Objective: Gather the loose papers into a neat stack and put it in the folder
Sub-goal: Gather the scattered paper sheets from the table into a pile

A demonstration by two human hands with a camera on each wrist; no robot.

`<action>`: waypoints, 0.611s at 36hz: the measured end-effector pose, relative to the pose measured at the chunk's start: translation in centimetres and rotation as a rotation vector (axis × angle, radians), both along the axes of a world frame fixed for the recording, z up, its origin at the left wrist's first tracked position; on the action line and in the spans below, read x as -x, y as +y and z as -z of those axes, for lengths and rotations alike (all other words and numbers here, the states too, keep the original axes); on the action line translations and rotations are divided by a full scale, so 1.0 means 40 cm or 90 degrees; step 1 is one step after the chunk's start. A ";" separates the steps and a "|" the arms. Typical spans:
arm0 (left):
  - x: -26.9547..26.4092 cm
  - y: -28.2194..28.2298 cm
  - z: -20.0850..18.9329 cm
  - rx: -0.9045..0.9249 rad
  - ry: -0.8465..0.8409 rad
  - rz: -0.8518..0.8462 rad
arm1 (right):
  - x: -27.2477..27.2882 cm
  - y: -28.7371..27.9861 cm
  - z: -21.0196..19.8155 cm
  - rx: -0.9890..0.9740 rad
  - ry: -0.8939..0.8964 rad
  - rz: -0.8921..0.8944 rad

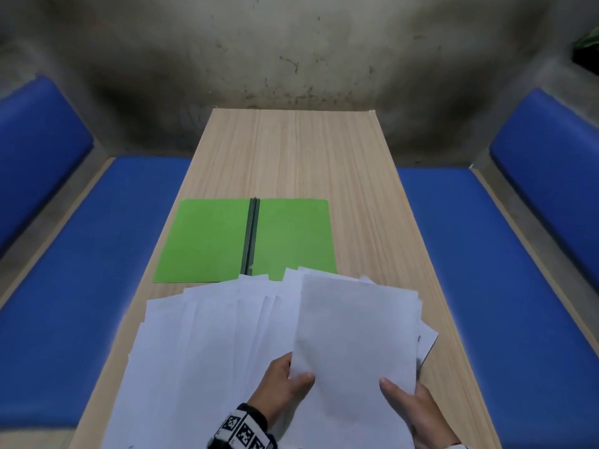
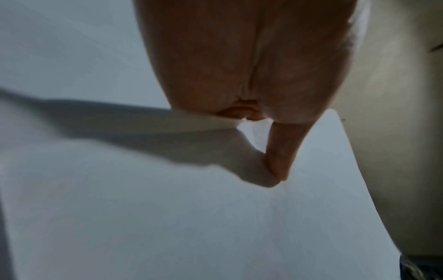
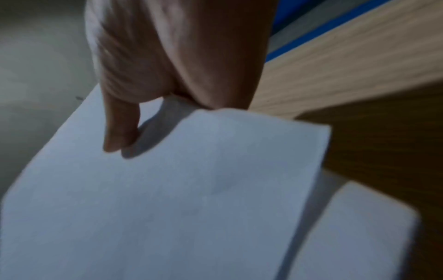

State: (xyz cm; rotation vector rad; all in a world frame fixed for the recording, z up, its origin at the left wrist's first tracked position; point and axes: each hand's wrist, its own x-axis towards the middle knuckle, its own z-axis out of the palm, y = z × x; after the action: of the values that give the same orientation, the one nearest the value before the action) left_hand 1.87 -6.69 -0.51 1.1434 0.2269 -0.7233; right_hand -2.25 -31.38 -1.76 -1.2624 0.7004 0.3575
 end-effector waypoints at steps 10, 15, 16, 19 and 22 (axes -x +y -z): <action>-0.010 0.049 0.115 -0.833 -0.188 0.004 | 0.004 0.003 0.079 0.099 0.034 0.003; -0.014 0.067 0.141 -0.923 -0.123 0.068 | 0.014 -0.002 0.089 0.167 0.072 0.007; -0.015 0.067 0.142 -0.941 -0.125 0.082 | 0.016 -0.002 0.087 0.172 0.076 0.004; -0.022 0.069 0.147 -0.923 -0.105 0.070 | 0.023 -0.004 0.095 0.177 0.076 0.001; -0.023 0.076 0.157 -0.862 -0.110 0.013 | 0.028 -0.002 0.094 0.179 0.072 0.004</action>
State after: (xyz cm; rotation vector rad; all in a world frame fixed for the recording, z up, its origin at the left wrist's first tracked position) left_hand 2.79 -3.65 -6.78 2.4759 0.5997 -0.4275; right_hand -3.36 -31.44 -5.51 -1.5135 0.8728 0.3345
